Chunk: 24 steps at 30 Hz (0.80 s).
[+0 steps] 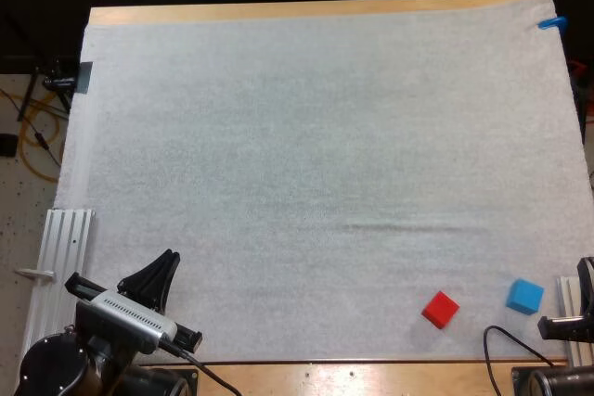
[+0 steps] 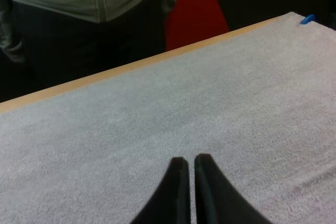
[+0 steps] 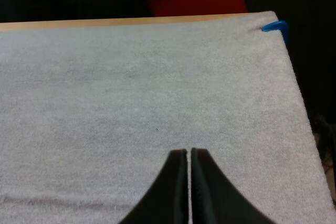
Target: Stack red cube on blue cube
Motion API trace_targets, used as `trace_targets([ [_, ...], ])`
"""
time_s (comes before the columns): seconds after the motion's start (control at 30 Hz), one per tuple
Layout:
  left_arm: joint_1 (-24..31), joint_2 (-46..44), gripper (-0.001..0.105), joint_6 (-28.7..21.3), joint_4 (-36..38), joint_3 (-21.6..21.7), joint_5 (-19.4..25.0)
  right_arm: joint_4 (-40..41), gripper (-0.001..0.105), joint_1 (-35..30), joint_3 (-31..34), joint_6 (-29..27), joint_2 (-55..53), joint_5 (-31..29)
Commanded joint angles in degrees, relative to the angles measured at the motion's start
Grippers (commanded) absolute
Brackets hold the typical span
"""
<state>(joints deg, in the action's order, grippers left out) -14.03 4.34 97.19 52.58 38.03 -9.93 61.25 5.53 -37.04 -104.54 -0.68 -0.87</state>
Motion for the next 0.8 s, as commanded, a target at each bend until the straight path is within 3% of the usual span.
trace_targets([
  [0.0,0.0,-0.2,0.000,0.7,-0.2,0.2,0.2,-0.6,0.000,0.1,0.0,-0.3,-1.9,-0.2],
  [0.27,0.0,-0.2,0.000,0.5,-0.2,0.2,-0.3,-0.6,0.000,0.1,0.0,-0.3,-1.9,0.0],
  [0.53,0.0,0.7,0.000,0.3,0.2,0.2,-6.9,4.2,0.000,0.1,-2.1,-1.4,3.2,4.6],
  [0.77,0.0,5.3,0.000,-1.4,1.5,0.2,-11.8,7.6,0.000,0.1,-6.6,-7.7,13.9,11.0],
])
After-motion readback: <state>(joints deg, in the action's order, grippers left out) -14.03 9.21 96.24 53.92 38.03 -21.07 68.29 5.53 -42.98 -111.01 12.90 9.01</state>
